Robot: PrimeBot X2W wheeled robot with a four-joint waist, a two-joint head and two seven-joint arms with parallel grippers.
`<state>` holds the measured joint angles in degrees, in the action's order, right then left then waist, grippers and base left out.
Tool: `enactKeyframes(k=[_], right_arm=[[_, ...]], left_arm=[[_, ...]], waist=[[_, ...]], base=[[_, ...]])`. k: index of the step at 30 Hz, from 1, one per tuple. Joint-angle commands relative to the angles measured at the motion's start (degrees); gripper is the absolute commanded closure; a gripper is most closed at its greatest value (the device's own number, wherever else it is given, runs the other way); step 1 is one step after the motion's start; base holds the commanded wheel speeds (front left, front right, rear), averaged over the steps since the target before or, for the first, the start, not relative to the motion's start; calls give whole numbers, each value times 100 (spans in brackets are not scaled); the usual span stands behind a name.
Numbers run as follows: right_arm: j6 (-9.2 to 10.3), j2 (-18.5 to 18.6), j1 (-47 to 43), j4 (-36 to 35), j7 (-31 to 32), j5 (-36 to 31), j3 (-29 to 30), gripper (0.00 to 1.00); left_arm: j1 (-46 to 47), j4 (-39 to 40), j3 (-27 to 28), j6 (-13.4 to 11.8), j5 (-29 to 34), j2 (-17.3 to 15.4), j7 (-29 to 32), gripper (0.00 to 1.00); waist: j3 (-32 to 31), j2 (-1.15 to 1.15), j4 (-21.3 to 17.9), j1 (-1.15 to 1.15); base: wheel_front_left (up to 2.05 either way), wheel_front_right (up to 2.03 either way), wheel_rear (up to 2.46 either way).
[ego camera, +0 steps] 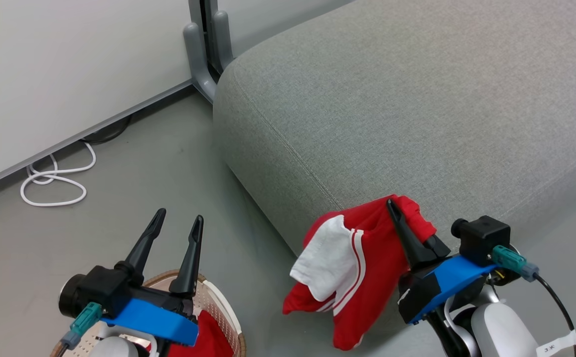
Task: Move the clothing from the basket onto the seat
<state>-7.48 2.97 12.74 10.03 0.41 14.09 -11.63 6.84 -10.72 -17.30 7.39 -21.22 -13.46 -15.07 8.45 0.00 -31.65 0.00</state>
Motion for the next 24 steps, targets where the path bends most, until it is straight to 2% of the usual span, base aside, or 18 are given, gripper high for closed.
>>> enactKeyframes(k=[1, 7, 13, 20, 24], right_arm=[[-3, -12, -61, -70, -57, 27, 46, 100], [-3, -11, -105, -132, -116, -16, 150, 100], [-3, -11, 248, -24, -157, 28, 167, 100], [-3, 7, 1277, -11, -11, 3, 532, 100], [-2, 206, 2122, 114, 94, 130, 941, 100]], left_arm=[[124, -47, -46, 12, -51, -78, -16, 0], [283, -107, -203, 12, -136, -187, -15, 0], [293, -68, -195, 13, -122, -328, -15, 0], [493, 173, -197, 13, 26, -608, -15, 0], [757, 413, -260, 13, 101, -807, 14, 0]], waist=[[49, 0, -27, 0], [144, 0, -42, 0], [309, 0, -51, 0], [1023, 0, 146, 0], [1597, 0, 346, 0]], base=[[0, 0, 0], [0, 0, 0], [0, 0, 0], [0, 0, 0], [0, 0, 0]])
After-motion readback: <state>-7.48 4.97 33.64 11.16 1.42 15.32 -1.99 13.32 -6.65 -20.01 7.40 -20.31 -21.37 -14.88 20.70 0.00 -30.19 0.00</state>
